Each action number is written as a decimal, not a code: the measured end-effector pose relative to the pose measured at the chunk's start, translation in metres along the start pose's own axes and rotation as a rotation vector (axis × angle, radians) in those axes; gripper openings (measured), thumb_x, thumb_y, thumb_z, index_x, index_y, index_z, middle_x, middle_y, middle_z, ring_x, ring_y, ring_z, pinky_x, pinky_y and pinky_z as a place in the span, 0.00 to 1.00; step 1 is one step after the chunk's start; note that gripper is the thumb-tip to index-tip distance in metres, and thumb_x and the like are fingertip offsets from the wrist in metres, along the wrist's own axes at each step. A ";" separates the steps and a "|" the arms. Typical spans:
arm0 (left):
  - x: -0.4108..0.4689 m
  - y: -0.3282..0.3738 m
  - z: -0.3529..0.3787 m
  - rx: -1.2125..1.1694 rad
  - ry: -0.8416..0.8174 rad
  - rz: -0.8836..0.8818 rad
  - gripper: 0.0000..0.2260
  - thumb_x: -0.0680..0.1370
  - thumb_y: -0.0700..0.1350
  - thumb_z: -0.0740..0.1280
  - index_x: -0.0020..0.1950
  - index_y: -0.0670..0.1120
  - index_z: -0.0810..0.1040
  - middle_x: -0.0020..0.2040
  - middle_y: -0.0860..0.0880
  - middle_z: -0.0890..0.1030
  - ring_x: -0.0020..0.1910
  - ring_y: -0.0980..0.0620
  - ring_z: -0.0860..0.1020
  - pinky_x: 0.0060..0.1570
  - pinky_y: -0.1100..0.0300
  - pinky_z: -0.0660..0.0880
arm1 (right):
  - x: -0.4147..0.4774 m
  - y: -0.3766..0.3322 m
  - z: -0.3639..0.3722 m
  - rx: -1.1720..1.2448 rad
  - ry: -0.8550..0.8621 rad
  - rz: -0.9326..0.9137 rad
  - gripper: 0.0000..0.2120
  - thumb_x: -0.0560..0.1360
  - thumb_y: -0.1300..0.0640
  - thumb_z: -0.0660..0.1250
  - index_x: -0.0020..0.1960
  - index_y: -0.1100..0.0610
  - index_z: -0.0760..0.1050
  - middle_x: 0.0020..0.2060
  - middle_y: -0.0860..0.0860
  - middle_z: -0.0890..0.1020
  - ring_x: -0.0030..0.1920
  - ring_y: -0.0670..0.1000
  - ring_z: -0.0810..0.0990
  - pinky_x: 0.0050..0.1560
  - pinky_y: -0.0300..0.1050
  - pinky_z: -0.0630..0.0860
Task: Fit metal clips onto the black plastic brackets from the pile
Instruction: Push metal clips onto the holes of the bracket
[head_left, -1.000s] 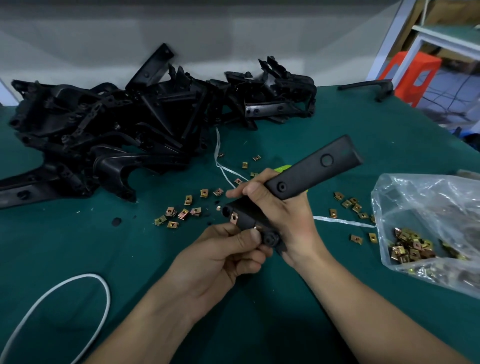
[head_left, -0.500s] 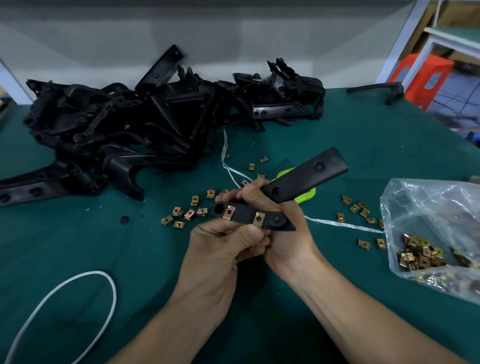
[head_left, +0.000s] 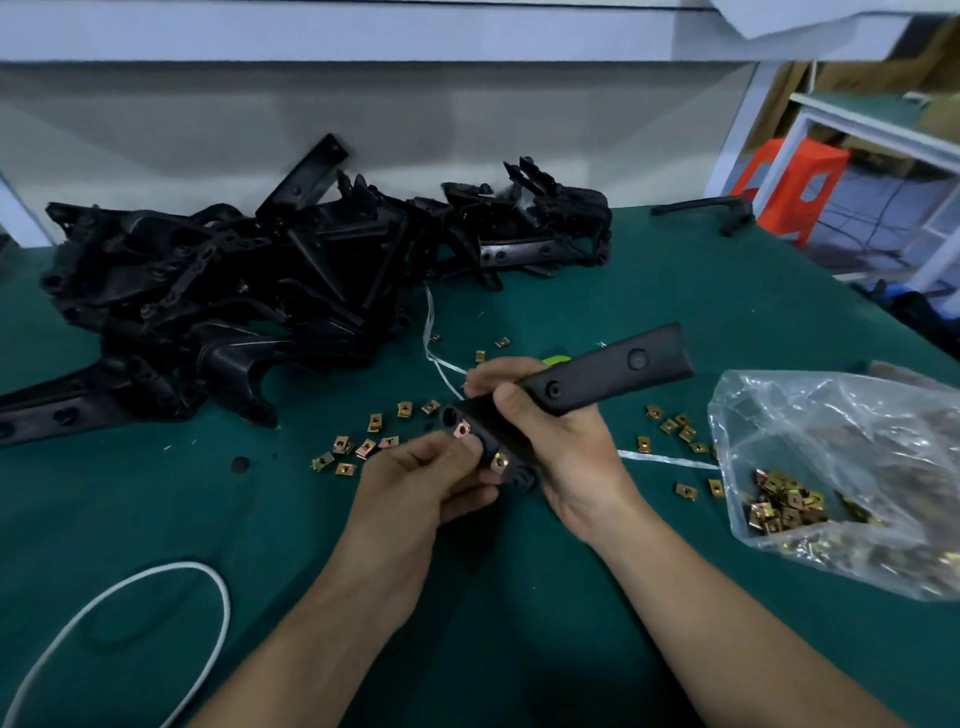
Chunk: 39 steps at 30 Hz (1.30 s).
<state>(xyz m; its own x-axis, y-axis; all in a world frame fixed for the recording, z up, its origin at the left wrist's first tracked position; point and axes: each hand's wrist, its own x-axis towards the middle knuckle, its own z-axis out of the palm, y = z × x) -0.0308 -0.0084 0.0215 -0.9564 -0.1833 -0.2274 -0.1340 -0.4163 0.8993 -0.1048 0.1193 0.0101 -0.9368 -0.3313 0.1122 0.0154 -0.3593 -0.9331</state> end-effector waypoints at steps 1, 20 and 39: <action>0.000 0.001 0.000 0.001 0.036 0.013 0.07 0.75 0.45 0.72 0.39 0.46 0.87 0.40 0.45 0.85 0.37 0.53 0.83 0.38 0.62 0.80 | 0.000 -0.002 -0.001 -0.009 -0.007 0.046 0.15 0.76 0.61 0.70 0.63 0.58 0.78 0.57 0.59 0.83 0.63 0.61 0.80 0.66 0.58 0.75; 0.000 0.032 0.033 0.794 0.337 0.644 0.16 0.75 0.50 0.73 0.30 0.51 0.74 0.23 0.55 0.74 0.23 0.55 0.70 0.25 0.67 0.67 | -0.066 -0.083 -0.012 -0.804 0.222 -0.097 0.22 0.75 0.64 0.69 0.46 0.34 0.81 0.36 0.44 0.85 0.25 0.50 0.81 0.28 0.44 0.80; -0.040 -0.061 0.406 0.579 -0.642 -0.073 0.04 0.68 0.38 0.73 0.33 0.41 0.80 0.30 0.46 0.81 0.31 0.50 0.76 0.34 0.62 0.73 | -0.217 -0.196 -0.240 0.064 1.091 -0.022 0.11 0.74 0.74 0.61 0.56 0.69 0.75 0.42 0.67 0.82 0.30 0.60 0.82 0.29 0.46 0.79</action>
<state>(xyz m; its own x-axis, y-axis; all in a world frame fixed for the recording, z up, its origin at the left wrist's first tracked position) -0.0903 0.3861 0.1277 -0.8785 0.4368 -0.1938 -0.1447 0.1432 0.9790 0.0121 0.4710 0.0871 -0.7425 0.6156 -0.2642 -0.0162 -0.4108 -0.9116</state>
